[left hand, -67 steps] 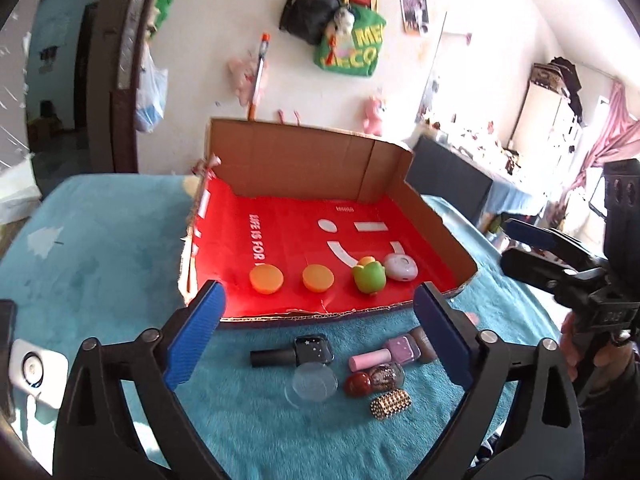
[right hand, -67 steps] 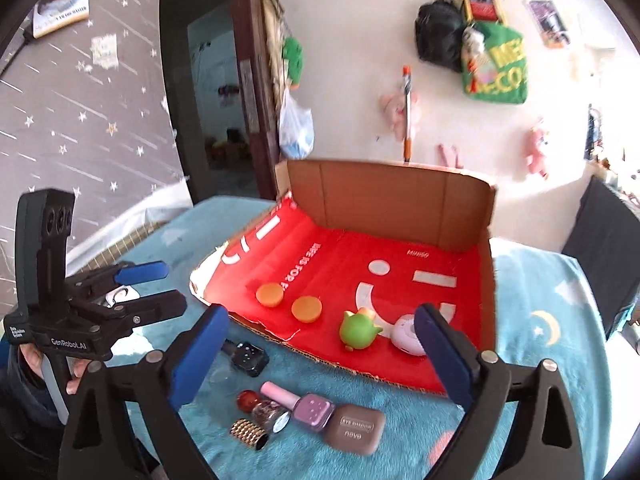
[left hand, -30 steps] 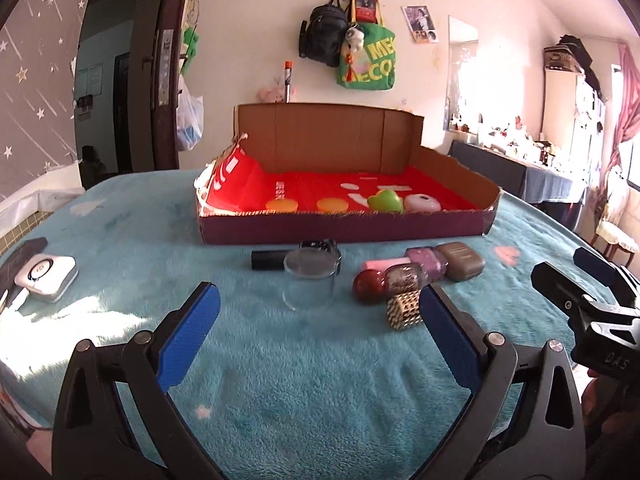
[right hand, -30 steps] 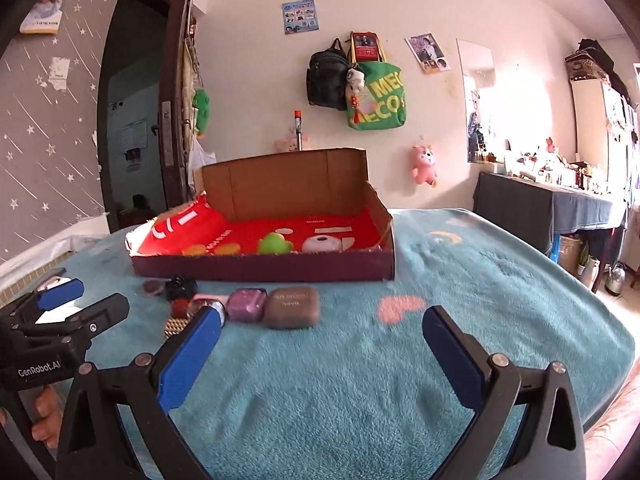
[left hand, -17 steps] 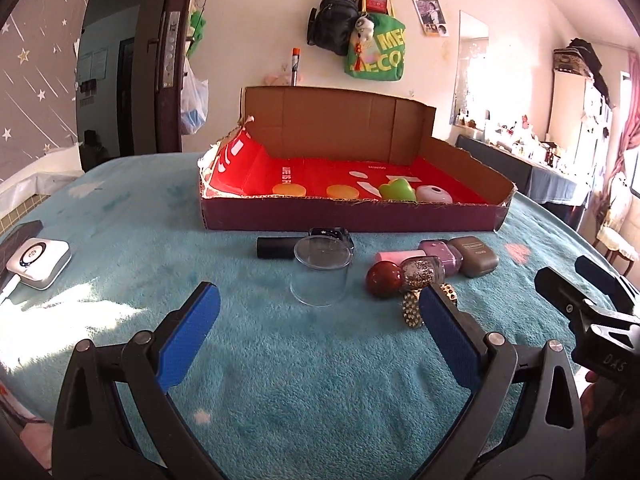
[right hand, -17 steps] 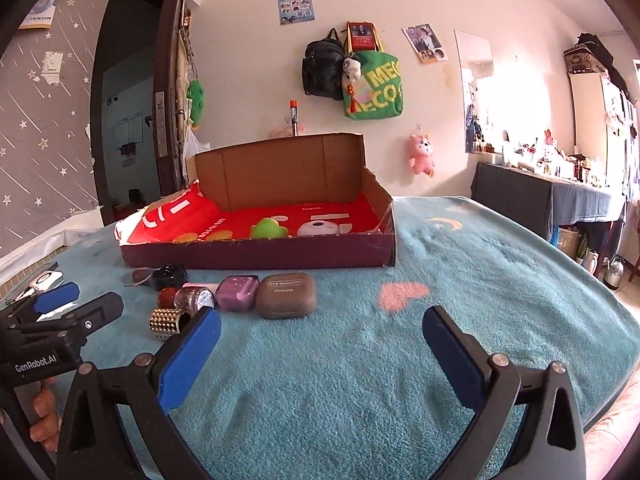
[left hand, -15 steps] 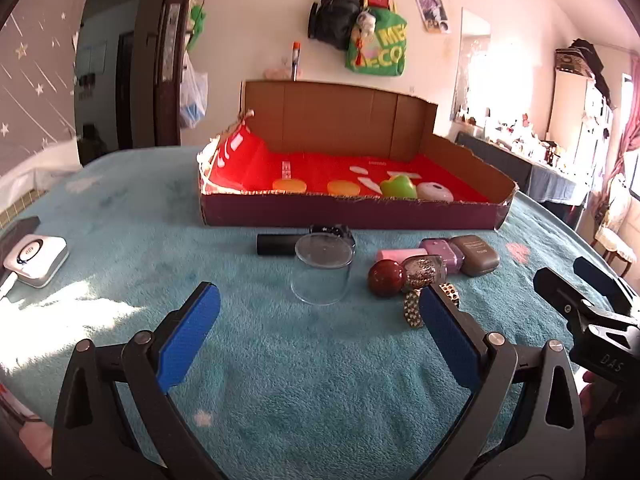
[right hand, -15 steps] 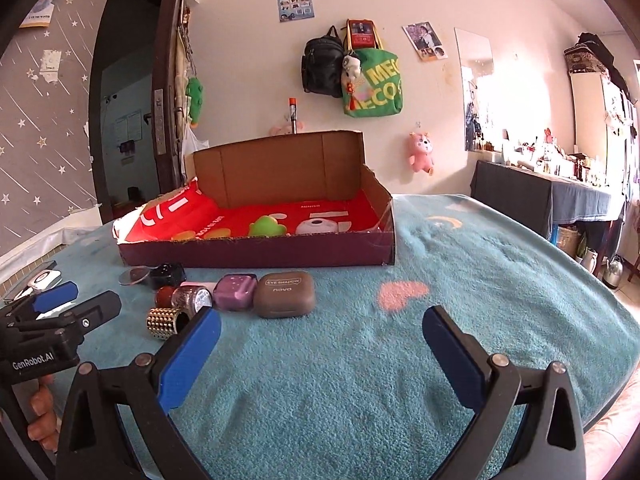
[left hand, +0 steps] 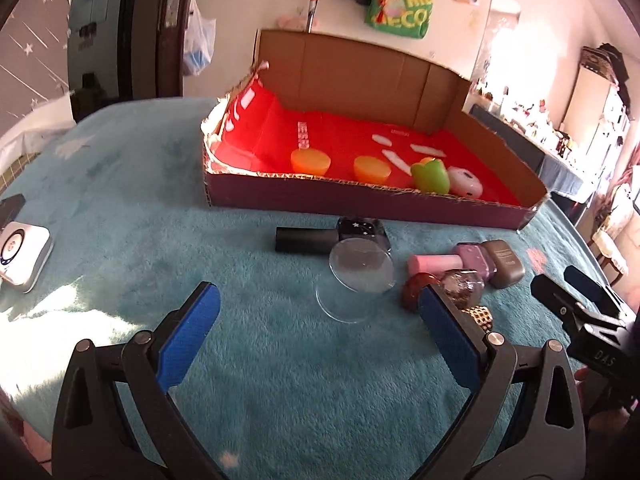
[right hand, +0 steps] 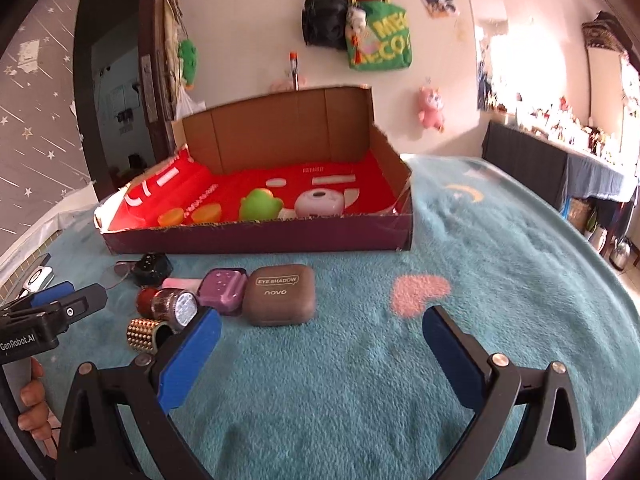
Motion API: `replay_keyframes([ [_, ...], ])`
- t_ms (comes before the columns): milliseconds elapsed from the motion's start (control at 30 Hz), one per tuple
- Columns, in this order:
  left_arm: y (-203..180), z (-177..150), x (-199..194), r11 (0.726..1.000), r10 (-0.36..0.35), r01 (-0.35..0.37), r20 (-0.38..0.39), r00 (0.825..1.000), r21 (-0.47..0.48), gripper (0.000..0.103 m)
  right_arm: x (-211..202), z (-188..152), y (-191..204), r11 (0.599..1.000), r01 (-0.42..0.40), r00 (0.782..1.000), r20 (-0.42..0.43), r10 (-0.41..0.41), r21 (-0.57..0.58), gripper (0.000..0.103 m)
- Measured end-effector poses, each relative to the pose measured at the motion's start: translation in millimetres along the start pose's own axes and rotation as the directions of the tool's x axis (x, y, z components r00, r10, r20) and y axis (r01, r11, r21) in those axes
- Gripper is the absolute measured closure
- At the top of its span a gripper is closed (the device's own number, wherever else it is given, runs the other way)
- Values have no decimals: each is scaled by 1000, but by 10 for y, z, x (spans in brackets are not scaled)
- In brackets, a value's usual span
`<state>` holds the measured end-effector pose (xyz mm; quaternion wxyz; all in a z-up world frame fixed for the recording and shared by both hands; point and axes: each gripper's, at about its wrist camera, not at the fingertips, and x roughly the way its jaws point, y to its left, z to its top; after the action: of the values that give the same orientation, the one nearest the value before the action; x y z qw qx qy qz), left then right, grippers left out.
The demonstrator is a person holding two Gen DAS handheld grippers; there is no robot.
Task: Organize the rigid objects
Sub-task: 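Reach the left tool toward the clear plastic cup while the right tool approaches the brown eyeshadow case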
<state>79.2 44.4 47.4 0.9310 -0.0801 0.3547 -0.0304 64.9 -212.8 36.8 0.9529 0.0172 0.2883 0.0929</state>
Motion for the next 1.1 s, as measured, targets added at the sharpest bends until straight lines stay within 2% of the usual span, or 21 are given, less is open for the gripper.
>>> replay_keyframes([
  [100,9,33,107,1000,-20,20,-52,998,-4,3,122,91,-31,1000,-16,998,-53,16,15,0],
  [200,3,42,181,999,-43,43,-93,995,-5,16,283,169,-45,999,-32,990,-139,34,12,0],
  [267,-17,62,206,999,-38,39,-101,994,13,21,374,197,-44,999,-48,981,-187,48,6,0],
  [333,-31,85,216,998,-50,53,-108,993,23,33,428,210,-39,998,-56,975,-216,53,-5,3],
  [433,-56,120,253,997,-64,68,-129,990,29,40,513,231,-13,998,-63,966,-254,55,-22,5],
  [467,-69,127,269,997,-67,72,-135,989,33,42,541,243,2,997,-67,963,-264,57,-27,7],
  [533,-93,141,286,996,-73,80,-141,987,42,53,567,263,33,997,-71,960,-275,58,-37,10],
  [600,-116,158,304,995,-84,92,-149,985,49,62,595,277,66,995,-85,957,-283,67,-50,21],
  [767,-149,192,288,992,-106,115,-152,983,55,64,591,282,160,988,-133,955,-275,109,-73,47],
  [1100,-185,199,228,990,-118,128,-146,982,62,65,441,300,128,985,-163,960,-242,144,-61,48],
])
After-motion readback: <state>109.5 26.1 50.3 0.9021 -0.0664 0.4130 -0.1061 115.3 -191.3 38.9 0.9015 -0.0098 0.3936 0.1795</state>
